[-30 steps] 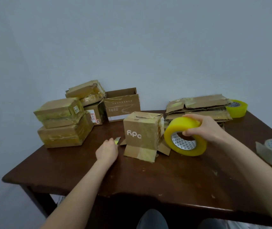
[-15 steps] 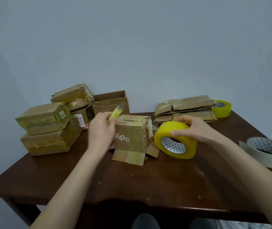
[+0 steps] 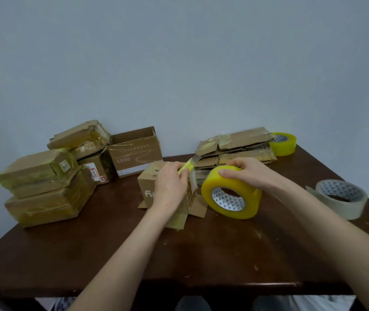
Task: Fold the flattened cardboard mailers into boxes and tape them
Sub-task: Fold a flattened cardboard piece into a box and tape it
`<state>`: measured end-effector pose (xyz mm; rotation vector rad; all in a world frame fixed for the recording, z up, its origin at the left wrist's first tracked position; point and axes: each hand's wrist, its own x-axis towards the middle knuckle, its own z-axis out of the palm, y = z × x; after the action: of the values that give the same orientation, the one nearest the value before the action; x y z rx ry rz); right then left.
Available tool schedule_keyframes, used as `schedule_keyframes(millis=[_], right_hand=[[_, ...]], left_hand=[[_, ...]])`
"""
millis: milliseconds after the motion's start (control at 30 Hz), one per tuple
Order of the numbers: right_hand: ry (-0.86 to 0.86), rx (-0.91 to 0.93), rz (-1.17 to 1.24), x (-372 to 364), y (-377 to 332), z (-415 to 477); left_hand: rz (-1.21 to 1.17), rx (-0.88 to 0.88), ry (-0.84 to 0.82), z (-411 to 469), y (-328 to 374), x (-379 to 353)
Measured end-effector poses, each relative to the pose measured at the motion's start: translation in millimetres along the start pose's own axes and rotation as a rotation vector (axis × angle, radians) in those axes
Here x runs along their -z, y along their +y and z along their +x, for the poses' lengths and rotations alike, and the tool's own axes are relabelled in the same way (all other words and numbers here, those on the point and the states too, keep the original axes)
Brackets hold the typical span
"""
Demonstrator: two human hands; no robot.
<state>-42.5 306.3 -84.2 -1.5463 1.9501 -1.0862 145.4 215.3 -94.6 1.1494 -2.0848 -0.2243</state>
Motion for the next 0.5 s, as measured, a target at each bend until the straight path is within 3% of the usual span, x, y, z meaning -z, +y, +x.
schedule_keyframes(millis=[200,400,500], right_hand=[[-0.02,-0.092,0.037,1,-5,2],[-0.09,-0.03,-0.02,7,1,-6],[-0.04,-0.003,-0.042,7,8,-9]], left_hand=[[0.132,-0.12,-0.027,-6,-4,6],[0.167,-0.231,0.018,-6,2,0],[0.196,-0.185,0.006,-1,4,-2]])
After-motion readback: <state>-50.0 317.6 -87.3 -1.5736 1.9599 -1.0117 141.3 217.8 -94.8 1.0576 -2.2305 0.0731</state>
